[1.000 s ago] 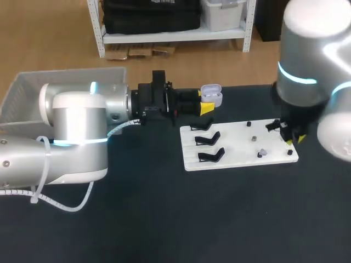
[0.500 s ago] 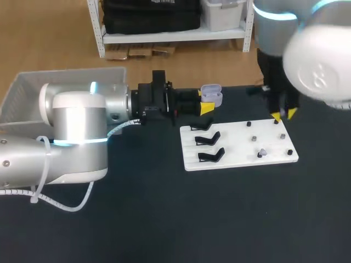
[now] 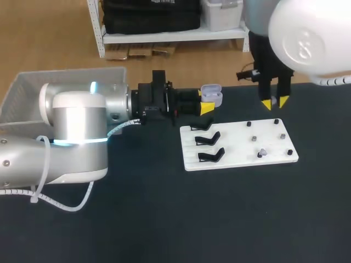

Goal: Pick up each earbud case from the left stands, insert the matching earbuds, close the lid, and place the case in the box.

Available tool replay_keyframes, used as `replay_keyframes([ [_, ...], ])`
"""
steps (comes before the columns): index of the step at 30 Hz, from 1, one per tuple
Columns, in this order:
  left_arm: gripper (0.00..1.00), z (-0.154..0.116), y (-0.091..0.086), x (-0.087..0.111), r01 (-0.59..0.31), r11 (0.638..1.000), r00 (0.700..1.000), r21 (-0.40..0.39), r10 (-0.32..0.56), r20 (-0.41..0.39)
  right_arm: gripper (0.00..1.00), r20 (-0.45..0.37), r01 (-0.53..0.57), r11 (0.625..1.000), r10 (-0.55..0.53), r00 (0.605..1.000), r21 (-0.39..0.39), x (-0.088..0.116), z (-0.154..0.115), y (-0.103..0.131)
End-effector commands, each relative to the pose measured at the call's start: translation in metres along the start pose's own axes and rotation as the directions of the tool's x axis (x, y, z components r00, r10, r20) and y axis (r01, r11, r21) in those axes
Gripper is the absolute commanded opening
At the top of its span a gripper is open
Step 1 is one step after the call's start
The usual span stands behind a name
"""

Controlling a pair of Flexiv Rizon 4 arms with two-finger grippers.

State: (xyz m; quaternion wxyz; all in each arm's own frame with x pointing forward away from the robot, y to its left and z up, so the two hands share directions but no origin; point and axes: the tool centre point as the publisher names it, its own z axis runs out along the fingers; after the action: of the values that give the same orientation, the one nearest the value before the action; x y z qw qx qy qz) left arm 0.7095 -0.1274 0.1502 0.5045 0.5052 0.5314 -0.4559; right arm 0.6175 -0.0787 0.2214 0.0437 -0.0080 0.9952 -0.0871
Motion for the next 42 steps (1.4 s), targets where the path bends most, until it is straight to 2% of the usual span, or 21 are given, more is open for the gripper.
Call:
replay_keyframes([
  [1, 0.00, 0.000, -0.002, 0.002, -0.005, 1.000, 1.000, -0.008, 0.005, 0.008, 0.00, 0.019, -0.577, 0.800, 0.583, 0.812, 0.165, -0.022, 0.000, 0.019],
  [2, 0.00, 0.000, -0.002, 0.002, -0.005, 1.000, 1.000, -0.008, 0.005, 0.008, 0.00, 0.044, -0.612, 0.778, 0.613, 0.789, 0.139, -0.026, 0.000, 0.023],
  [5, 0.00, 0.000, -0.002, 0.002, -0.005, 1.000, 1.000, -0.008, 0.005, 0.008, 0.00, 0.056, -0.735, 0.649, 0.741, 0.669, 0.197, -0.033, -0.004, 0.035],
  [6, 0.00, 0.000, -0.002, 0.002, -0.005, 1.000, 1.000, -0.008, 0.005, 0.008, 0.00, 0.042, -0.755, 0.621, 0.766, 0.642, 0.209, -0.035, -0.004, 0.037],
  [10, 0.00, 0.000, -0.002, 0.002, -0.005, 1.000, 1.000, -0.008, 0.005, 0.008, 0.00, 0.011, -0.800, 0.566, 0.815, 0.580, 0.200, -0.041, -0.005, 0.047],
  [12, 0.00, 0.000, -0.002, 0.002, -0.005, 1.000, 1.000, -0.008, 0.005, 0.008, 0.00, 0.014, -0.808, 0.554, 0.823, 0.568, 0.202, -0.042, -0.010, 0.055],
  [13, 0.00, 0.000, -0.002, 0.002, -0.005, 1.000, 1.000, -0.008, 0.005, 0.008, 0.00, 0.018, -0.806, 0.555, 0.821, 0.570, 0.204, -0.042, -0.012, 0.057],
  [14, 0.00, 0.000, -0.002, 0.002, -0.005, 1.000, 1.000, -0.008, 0.005, 0.008, 0.00, 0.028, -0.796, 0.573, 0.808, 0.588, 0.195, -0.043, -0.015, 0.060],
  [29, 0.00, 0.000, -0.002, 0.002, -0.005, 1.000, 1.000, -0.008, 0.005, 0.008, 0.00, 0.028, -0.796, 0.573, 0.808, 0.588, 0.195, -0.043, -0.015, 0.060],
  [30, 0.00, 0.000, -0.002, 0.002, -0.005, 1.000, 1.000, -0.008, 0.005, 0.008, 0.00, 0.008, -0.809, 0.562, 0.821, 0.571, 0.172, -0.044, -0.016, 0.063],
  [32, 0.00, 0.000, -0.002, 0.002, -0.005, 1.000, 1.000, -0.008, 0.005, 0.008, 0.00, -0.019, -0.858, 0.498, 0.866, 0.500, 0.125, -0.048, -0.019, 0.069],
  [33, 0.00, 0.000, -0.002, 0.002, -0.005, 1.000, 1.000, -0.008, 0.005, 0.008, 0.00, -0.032, -0.865, 0.490, 0.871, 0.489, 0.109, -0.049, -0.020, 0.073],
  [34, 0.00, 0.000, -0.002, 0.002, -0.005, 1.000, 1.000, -0.008, 0.005, 0.008, 0.00, -0.041, -0.880, 0.465, 0.885, 0.463, 0.102, -0.051, -0.020, 0.077],
  [40, 0.00, 0.000, -0.002, 0.002, -0.005, 1.000, 1.000, -0.008, 0.005, 0.008, 0.00, -0.056, -0.912, 0.405, 0.914, 0.402, 0.058, -0.056, -0.024, 0.095],
  [42, 0.00, 0.000, -0.002, 0.002, -0.005, 1.000, 1.000, -0.008, 0.005, 0.008, 0.00, -0.042, -0.926, 0.373, 0.928, 0.371, 0.052, -0.057, -0.024, 0.098],
])
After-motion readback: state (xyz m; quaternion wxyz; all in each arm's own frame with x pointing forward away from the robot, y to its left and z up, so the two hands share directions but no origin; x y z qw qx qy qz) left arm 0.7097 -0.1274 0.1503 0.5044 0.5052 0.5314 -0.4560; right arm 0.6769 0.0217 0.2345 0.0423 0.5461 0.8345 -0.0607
